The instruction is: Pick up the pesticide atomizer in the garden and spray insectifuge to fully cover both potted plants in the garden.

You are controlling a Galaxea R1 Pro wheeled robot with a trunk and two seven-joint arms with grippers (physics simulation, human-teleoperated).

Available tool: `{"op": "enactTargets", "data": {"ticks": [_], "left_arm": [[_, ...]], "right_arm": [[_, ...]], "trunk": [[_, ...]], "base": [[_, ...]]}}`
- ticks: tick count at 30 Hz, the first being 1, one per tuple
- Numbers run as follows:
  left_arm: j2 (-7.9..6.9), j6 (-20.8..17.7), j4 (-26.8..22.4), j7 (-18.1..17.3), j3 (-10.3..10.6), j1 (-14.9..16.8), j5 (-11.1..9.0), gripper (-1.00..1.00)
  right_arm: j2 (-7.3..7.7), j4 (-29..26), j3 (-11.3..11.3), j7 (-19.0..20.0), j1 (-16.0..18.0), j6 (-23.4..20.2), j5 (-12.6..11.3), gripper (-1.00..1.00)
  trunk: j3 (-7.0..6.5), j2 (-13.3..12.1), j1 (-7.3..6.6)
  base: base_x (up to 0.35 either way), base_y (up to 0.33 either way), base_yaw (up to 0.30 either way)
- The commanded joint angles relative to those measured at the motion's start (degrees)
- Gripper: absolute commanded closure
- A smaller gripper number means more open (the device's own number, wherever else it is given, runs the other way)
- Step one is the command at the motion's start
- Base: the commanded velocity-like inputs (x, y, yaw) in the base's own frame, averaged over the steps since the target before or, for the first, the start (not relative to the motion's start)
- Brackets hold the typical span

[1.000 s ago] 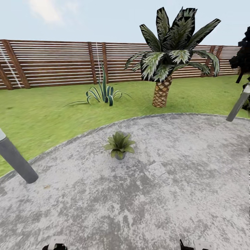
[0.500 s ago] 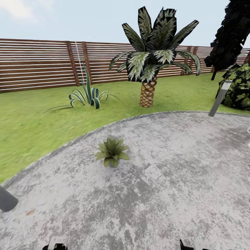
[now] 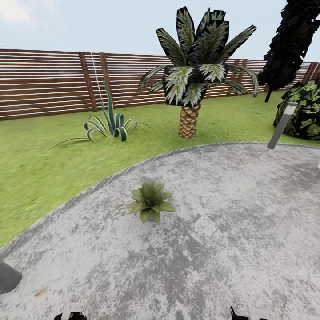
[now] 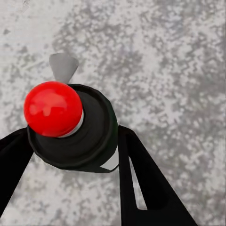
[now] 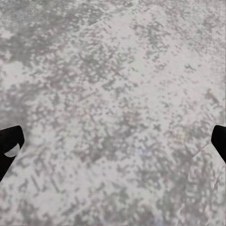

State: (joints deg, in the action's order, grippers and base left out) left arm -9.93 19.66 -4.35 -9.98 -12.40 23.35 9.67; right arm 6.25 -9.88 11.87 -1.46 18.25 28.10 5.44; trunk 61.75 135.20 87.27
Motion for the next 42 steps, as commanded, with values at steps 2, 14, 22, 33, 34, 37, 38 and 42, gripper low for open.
{"op": "enactTargets", "data": {"ticks": [2,14,22,33,34,37,38,42], "left_arm": [[0.00,0.2,0.0,-0.2,-0.5,0.0,0.5,1.00],[-0.08,0.2,0.0,-0.2,-0.5,0.0,0.5,1.00],[-0.09,0.2,0.0,-0.2,-0.5,0.0,0.5,1.00],[0.06,0.3,-0.4,-0.7,-0.3,0.1,0.7,1.00],[0.00,0.3,-0.5,-0.9,-0.1,0.1,0.9,1.00],[-0.10,-0.2,-2.1,-2.4,2.0,0.8,4.4,1.00],[-0.16,-0.4,-2.9,-3.5,3.2,0.9,6.3,1.00],[-0.76,-2.3,-7.8,-15.6,6.1,4.0,16.0,1.00]], "right_arm": [[-0.23,0.0,0.3,-0.3,0.0,0.2,0.6,-1.00],[-0.38,0.0,0.3,-0.3,0.0,0.2,0.5,-1.00],[-0.36,0.0,0.3,-0.2,0.0,0.2,0.5,-1.00],[-0.20,-0.1,0.3,0.2,0.0,0.2,0.7,-1.00],[-0.22,-0.2,0.2,0.2,0.0,0.2,0.8,-1.00],[-0.32,-0.7,-2.5,0.6,0.1,0.2,2.2,-1.00],[-0.35,-1.3,-4.3,0.8,0.1,0.2,3.3,-1.00],[-0.41,-10.5,-13.4,2.0,0.1,-0.6,10.4,-1.00]], "trunk": [[0.05,0.0,0.01],[0.05,0.0,0.01],[0.03,0.0,0.01],[-0.42,0.0,0.01],[-0.47,0.0,0.01],[-0.57,0.0,0.01],[-0.58,0.0,0.01],[-0.60,0.0,0.01]], "base": [[0.216,0.286,0.000],[0.269,0.242,-0.002],[0.244,0.251,-0.215],[0.106,0.194,-0.264],[0.002,0.014,-0.266],[0.001,0.005,-0.153],[0.000,0.002,-0.050],[0.000,0.000,-0.015]]}}
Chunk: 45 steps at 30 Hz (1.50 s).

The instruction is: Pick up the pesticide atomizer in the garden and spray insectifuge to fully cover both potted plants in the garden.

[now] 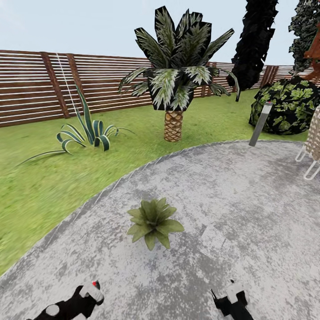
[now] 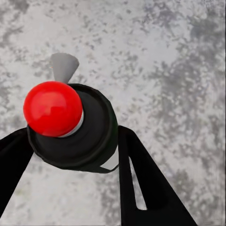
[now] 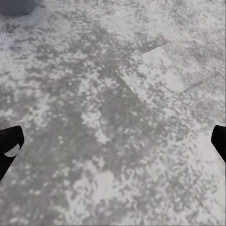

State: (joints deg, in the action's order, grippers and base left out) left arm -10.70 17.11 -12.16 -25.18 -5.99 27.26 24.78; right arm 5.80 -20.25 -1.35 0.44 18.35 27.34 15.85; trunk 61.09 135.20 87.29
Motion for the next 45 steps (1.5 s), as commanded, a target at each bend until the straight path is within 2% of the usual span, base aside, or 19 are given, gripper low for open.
{"op": "enactTargets", "data": {"ticks": [1,4,5,6,7,10,12,15,17,19,24,25,27,29,32,34,37,41,45], "left_arm": [[-0.46,-2.0,-1.7,-6.4,-0.1,2.4,3.1,1.00],[-1.08,-9.5,-4.6,-20.0,0.1,7.6,5.8,1.00],[-1.13,-11.6,-5.8,-25.0,0.3,9.3,7.3,1.00],[-1.08,-12.4,-6.6,-27.9,0.6,10.1,9.0,1.00],[-0.74,-13.3,-8.0,-31.7,1.5,11.0,12.3,1.00],[0.41,-14.8,-12.8,-39.2,2.7,12.2,20.3,1.00],[1.13,-15.9,-14.0,-41.3,3.0,12.4,22.0,1.00],[1.60,-16.9,-14.8,-42.7,3.6,12.4,23.1,1.00],[1.61,-17.1,-14.6,-42.9,5.9,12.5,24.1,1.00],[1.59,-17.1,-14.4,-42.9,7.1,12.4,24.4,1.00],[1.61,-16.8,-14.3,-42.9,7.9,12.0,24.5,1.00],[1.58,-16.7,-14.3,-42.9,8.2,11.9,24.5,1.00],[1.60,-16.5,-14.3,-42.8,9.1,11.8,24.5,1.00],[1.78,-16.4,-14.3,-42.6,10.4,11.7,24.4,1.00],[3.75,-16.3,-14.3,-42.4,12.6,11.7,24.4,1.00],[5.25,-16.3,-14.5,-42.3,13.9,11.7,24.4,1.00],[7.65,-16.1,-14.8,-42.2,14.4,11.7,24.4,1.00],[9.97,-15.7,-15.0,-42.2,14.6,11.7,24.4,1.00],[11.30,-11.7,-15.0,-42.7,14.5,11.8,24.2,1.00]], "right_arm": [[0.02,-3.1,-2.2,1.9,0.0,-1.2,2.0,-1.00],[0.00,-10.1,-4.0,10.2,0.1,-7.2,5.5,-1.00],[0.03,-13.7,-4.3,14.8,0.1,-9.9,6.4,-1.00],[0.05,-16.0,-4.4,17.9,0.1,-11.5,7.0,-1.00],[0.07,-19.3,-4.5,22.4,0.2,-13.3,7.7,-1.00],[-0.06,-26.1,-4.6,33.3,0.2,-15.2,9.4,-1.00],[-0.34,-28.5,-4.6,37.1,0.2,-15.5,9.7,-1.00],[-1.16,-33.0,-4.6,42.6,0.2,-16.5,9.9,-1.00],[-1.47,-35.6,-4.6,46.1,0.2,-18.8,10.0,-1.00],[-1.54,-36.8,-4.6,47.4,0.2,-19.9,9.9,-1.00],[-2.31,-37.4,-4.8,48.8,0.2,-20.5,9.9,-1.00],[-2.48,-37.4,-4.8,49.0,0.2,-20.5,9.9,1.00],[-3.18,-37.5,-5.1,49.2,0.2,-20.7,9.9,1.00],[-4.03,-37.5,-6.7,49.4,0.2,-21.2,10.0,1.00],[-5.05,-38.3,-9.6,49.5,0.2,-22.1,10.1,1.00],[-5.98,-38.9,-10.3,49.6,0.2,-22.3,10.1,1.00],[-7.18,-39.1,-10.5,49.6,0.2,-22.3,10.1,1.00],[-7.53,-39.1,-10.5,49.6,0.2,-22.3,10.1,1.00],[-7.55,-39.1,-10.5,49.6,0.2,-22.2,10.1,1.00]], "trunk": [[0.06,0.0,-0.01],[0.06,0.0,-0.01],[0.06,0.0,-0.01],[0.06,0.0,-0.01],[0.06,0.0,-0.01],[0.06,0.0,-0.01],[0.06,0.0,-0.01],[0.06,0.0,-0.01],[0.06,0.0,-0.01],[0.06,0.0,-0.01],[0.06,0.0,-0.01],[0.06,0.0,-0.01],[0.06,0.0,-0.01],[0.06,0.0,-0.01],[0.06,0.0,-0.01],[0.06,0.0,-0.01],[0.06,0.0,-0.01],[0.06,0.0,-0.01],[0.06,0.0,-0.01]], "base": [[0.000,0.000,-0.003],[0.000,0.000,-0.001],[0.000,0.000,0.000],[0.000,0.000,0.000],[0.000,0.000,0.000],[0.000,0.000,0.000],[0.000,0.000,0.000],[0.000,0.000,0.000],[0.000,0.000,0.000],[0.000,0.000,0.000],[0.000,0.000,0.000],[0.000,0.000,0.000],[0.000,0.000,0.000],[0.000,0.000,0.000],[0.000,0.000,0.000],[0.000,0.000,0.000],[0.000,0.000,0.000],[0.000,0.000,0.000],[0.000,0.000,0.000]]}}
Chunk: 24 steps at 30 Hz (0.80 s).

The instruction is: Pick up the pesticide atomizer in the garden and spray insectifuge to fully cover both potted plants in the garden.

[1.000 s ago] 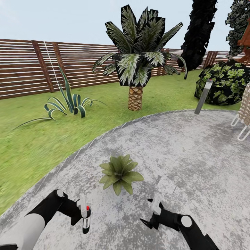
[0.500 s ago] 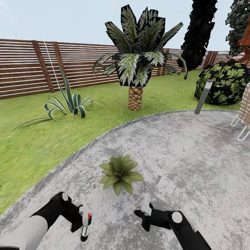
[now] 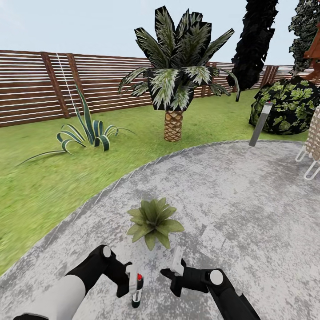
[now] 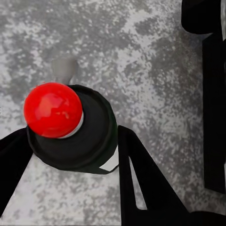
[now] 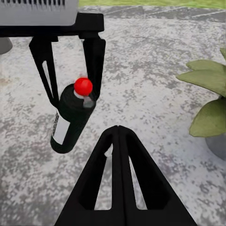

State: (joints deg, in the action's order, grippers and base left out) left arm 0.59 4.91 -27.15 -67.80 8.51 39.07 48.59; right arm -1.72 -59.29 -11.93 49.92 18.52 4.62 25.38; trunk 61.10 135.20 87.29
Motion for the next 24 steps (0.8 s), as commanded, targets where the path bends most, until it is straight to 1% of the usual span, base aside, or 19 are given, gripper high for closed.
{"op": "enactTargets", "data": {"ticks": [1,5,8,11,12,14,17,20,22,24], "left_arm": [[0.08,0.8,0.0,-0.2,-0.1,0.0,0.3,1.00],[0.26,1.9,0.0,-0.9,-0.2,0.2,-0.1,1.00],[0.38,3.2,-0.1,-3.7,-0.4,0.4,-0.6,1.00],[0.41,3.6,-0.1,-4.7,-0.4,0.5,-3.0,1.00],[0.41,3.8,-0.2,-4.8,-0.4,0.5,-4.1,1.00],[0.50,3.9,-0.2,-4.9,-0.5,0.6,-5.3,1.00],[1.25,4.7,-0.2,-4.9,-0.6,0.6,-5.8,1.00],[2.48,5.2,-0.1,-4.7,-0.7,0.5,-5.8,1.00],[2.88,5.3,-0.1,-4.4,-0.7,0.5,-6.0,1.00],[3.16,5.3,-0.1,-4.3,-0.7,0.5,-6.8,1.00]], "right_arm": [[-0.01,0.0,0.1,0.1,0.0,0.5,0.6,1.00],[0.03,0.0,0.1,0.1,0.0,0.5,0.6,1.00],[0.05,0.1,0.1,0.0,0.0,0.6,0.6,1.00],[0.05,0.1,0.1,0.0,0.0,0.6,0.6,1.00],[0.05,0.1,0.1,0.0,0.0,0.6,0.6,1.00],[0.05,0.1,0.1,0.0,0.0,0.6,0.6,1.00],[0.05,0.1,0.1,0.0,0.0,0.6,0.6,1.00],[0.05,0.1,0.1,0.0,0.0,0.6,0.6,1.00],[0.05,0.0,0.1,0.0,0.0,0.6,0.6,1.00],[0.05,0.0,0.1,0.0,0.0,0.6,0.6,1.00]], "trunk": [[0.05,0.0,-0.01],[0.05,0.0,-0.01],[0.05,0.0,-0.01],[0.05,0.0,-0.01],[0.05,0.0,-0.01],[0.05,0.0,-0.01],[0.05,0.0,-0.01],[0.05,0.0,-0.01],[0.05,0.0,-0.01],[0.05,0.0,-0.01]], "base": [[0.000,0.000,0.000],[0.000,0.000,0.000],[0.000,0.000,0.000],[0.000,0.000,0.000],[0.000,0.000,0.000],[0.000,0.000,0.000],[0.000,0.000,0.000],[0.000,0.000,0.000],[0.000,0.000,0.000],[0.000,0.000,0.000]]}}
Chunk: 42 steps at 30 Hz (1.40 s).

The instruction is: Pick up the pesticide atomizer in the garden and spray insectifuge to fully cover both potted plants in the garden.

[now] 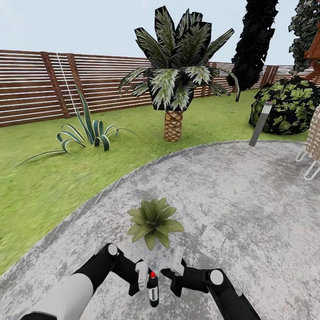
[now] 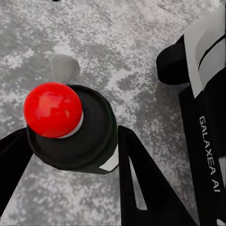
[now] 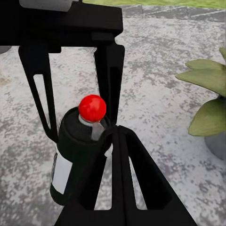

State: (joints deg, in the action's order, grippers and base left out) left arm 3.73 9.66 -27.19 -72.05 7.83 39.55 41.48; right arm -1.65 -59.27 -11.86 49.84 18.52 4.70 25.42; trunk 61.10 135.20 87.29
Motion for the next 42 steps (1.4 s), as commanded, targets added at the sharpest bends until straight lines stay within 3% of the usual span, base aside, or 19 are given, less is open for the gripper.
{"op": "enactTargets", "data": {"ticks": [1,5,18,26,32,35,37,42], "left_arm": [[0.07,0.6,-0.1,0.0,0.0,0.0,-0.2,1.00],[0.26,0.7,-0.1,0.0,0.0,0.0,-1.2,1.00],[1.17,0.7,-0.1,0.0,0.0,0.0,-1.4,1.00],[1.19,0.7,-0.1,0.0,0.0,0.0,-1.4,1.00],[0.52,0.7,0.0,0.0,0.2,-0.2,-2.5,1.00],[-2.01,1.8,0.5,0.0,0.7,-0.6,-1.7,1.00],[-5.82,3.0,0.8,0.0,0.9,-0.7,-0.7,1.00],[-12.27,3.3,0.9,0.0,1.0,-0.9,-0.2,1.00]], "right_arm": [[-0.02,0.0,0.1,0.1,0.0,0.5,0.6,1.00],[-0.02,0.0,0.1,0.1,0.0,0.5,0.6,1.00],[-0.02,0.0,0.1,0.1,0.0,0.5,0.6,1.00],[-0.02,0.1,0.1,0.1,0.0,0.5,0.6,1.00],[-0.02,0.1,0.1,0.1,0.0,0.5,0.6,1.00],[-0.02,0.0,0.1,0.1,0.0,0.5,0.6,1.00],[-0.02,-0.1,0.1,0.1,0.0,0.5,0.6,1.00],[0.06,-0.1,0.2,0.0,0.0,0.5,0.6,1.00]], "trunk": [[0.05,0.0,-0.01],[0.05,0.0,-0.01],[0.05,0.0,-0.01],[0.05,0.0,-0.01],[0.05,0.0,-0.01],[0.05,0.0,-0.01],[0.05,0.0,-0.01],[0.05,0.0,-0.01]], "base": [[0.000,0.000,0.000],[0.000,0.000,0.000],[0.000,0.000,0.000],[0.000,0.000,0.000],[0.000,0.000,0.000],[0.000,0.000,0.000],[0.000,0.000,0.000],[0.000,0.000,0.000]]}}
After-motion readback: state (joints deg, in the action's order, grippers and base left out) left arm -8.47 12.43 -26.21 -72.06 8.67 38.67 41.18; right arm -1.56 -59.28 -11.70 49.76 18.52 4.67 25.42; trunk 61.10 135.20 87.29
